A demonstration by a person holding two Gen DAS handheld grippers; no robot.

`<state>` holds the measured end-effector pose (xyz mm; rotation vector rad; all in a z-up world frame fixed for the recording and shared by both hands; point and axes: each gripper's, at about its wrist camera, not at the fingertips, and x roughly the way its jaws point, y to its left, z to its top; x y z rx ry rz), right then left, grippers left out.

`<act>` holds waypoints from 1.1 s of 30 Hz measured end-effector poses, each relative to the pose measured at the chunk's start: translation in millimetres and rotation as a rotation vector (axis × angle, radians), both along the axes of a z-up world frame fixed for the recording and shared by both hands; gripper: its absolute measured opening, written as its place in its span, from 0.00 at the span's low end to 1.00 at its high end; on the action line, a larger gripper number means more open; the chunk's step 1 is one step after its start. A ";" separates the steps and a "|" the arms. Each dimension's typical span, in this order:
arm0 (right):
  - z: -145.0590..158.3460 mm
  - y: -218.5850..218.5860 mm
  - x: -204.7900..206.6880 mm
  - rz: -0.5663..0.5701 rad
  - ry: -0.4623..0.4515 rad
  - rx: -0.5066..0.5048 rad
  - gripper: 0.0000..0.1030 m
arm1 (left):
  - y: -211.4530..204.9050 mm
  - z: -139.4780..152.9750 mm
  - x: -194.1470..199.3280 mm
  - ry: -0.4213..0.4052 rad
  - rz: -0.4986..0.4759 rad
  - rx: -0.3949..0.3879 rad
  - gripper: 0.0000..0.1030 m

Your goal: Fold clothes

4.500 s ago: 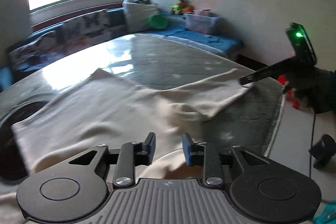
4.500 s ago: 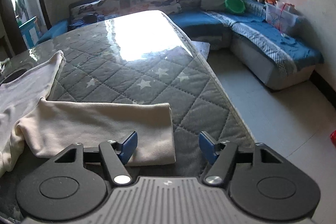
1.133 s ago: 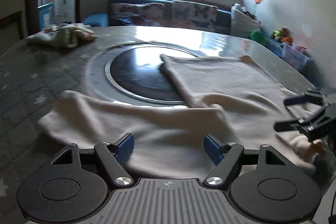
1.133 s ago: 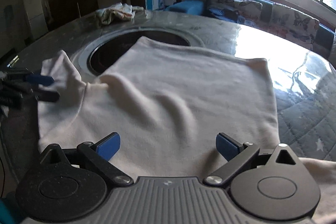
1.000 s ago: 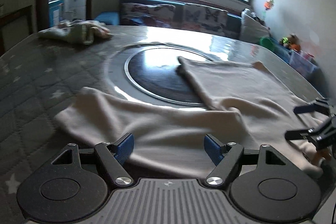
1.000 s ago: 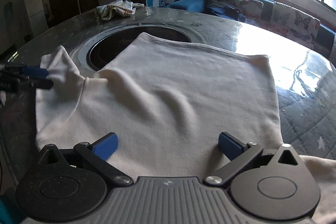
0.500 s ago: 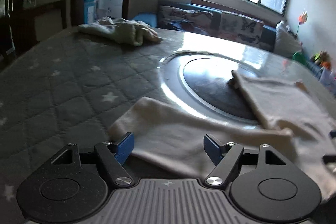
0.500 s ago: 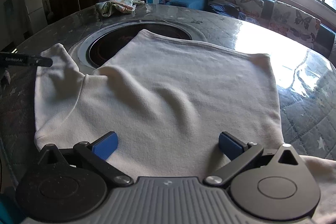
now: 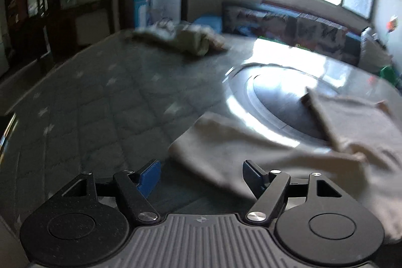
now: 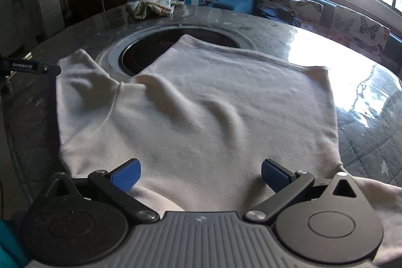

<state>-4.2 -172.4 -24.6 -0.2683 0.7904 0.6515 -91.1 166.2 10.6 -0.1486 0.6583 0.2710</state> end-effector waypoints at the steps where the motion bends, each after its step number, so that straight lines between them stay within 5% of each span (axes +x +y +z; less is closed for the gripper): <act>1: 2.1 -2.5 -0.8 -0.006 -0.007 -0.002 1.00 | -8.8 3.7 2.0 -0.012 -0.034 -0.003 0.73; 5: 9.0 -13.9 -5.3 -0.028 -0.041 -0.038 1.00 | -47.7 15.7 10.7 -0.050 -0.191 -0.021 0.73; 12: 24.9 -37.9 -33.1 -0.022 -0.054 -0.033 0.99 | -130.8 15.6 -3.1 -0.054 -0.646 -0.115 0.71; 17: 27.1 -41.0 -55.1 0.028 -0.032 -0.029 0.80 | -177.6 7.7 -17.3 -0.007 -0.867 -0.126 0.64; 19: 24.9 -38.1 -60.9 0.055 -0.023 -0.026 0.72 | -189.5 2.6 -21.9 0.013 -0.904 -0.108 0.63; 23: 21.5 -32.3 -66.1 0.100 -0.016 -0.005 0.45 | -203.1 -9.9 -19.0 0.059 -0.904 -0.080 0.43; 26: 19.6 -30.9 -64.8 0.094 -0.009 -0.001 0.34 | -201.3 -18.6 -12.9 0.087 -0.882 -0.056 0.30; 29: 18.6 -32.9 -64.0 0.084 -0.002 0.010 0.14 | -199.4 -16.5 -15.2 0.066 -0.870 -0.032 0.19; 33: 23.9 -35.9 -69.3 0.089 -0.018 0.032 0.03 | -195.5 -4.8 -24.4 0.017 -0.879 -0.018 0.15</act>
